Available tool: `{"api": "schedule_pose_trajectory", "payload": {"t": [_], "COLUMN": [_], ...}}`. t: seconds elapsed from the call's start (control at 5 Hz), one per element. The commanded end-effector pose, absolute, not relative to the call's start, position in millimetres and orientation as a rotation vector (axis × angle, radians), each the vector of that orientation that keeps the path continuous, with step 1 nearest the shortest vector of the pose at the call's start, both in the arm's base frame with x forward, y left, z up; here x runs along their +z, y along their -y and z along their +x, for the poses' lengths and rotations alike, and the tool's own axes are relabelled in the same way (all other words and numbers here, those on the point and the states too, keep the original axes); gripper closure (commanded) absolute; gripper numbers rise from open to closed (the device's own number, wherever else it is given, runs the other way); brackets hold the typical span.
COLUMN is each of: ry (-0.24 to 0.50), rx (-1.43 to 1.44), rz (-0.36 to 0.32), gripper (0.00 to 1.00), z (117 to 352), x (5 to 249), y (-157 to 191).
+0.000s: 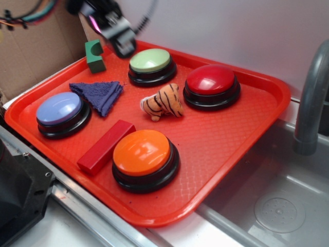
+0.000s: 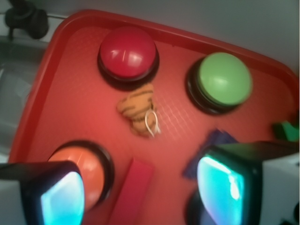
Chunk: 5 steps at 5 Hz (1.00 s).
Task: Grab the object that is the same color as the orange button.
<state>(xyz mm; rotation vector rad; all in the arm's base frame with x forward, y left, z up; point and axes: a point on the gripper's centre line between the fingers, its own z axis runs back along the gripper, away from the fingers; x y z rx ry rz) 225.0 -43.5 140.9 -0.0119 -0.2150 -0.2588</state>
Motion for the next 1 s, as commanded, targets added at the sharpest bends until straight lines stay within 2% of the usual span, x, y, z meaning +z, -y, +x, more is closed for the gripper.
{"api": "schedule_pose_trajectory", "payload": {"t": [0.0, 0.2, 0.4, 0.6, 0.8], "ry": [0.283, 0.298, 0.280, 0.268, 0.279], "rx": [-0.328, -0.302, -0.297, -0.304, -0.279], "rz": [0.026, 0.019, 0.027, 0.029, 0.016], "gripper": [0.00, 0.00, 0.00, 0.00, 1.00], "z": [262.4, 273.8, 282.5, 283.5, 281.4], "x": [96.2, 73.0, 50.3, 39.7, 40.8], "y": [52.8, 51.9, 45.4, 44.9, 45.4]}}
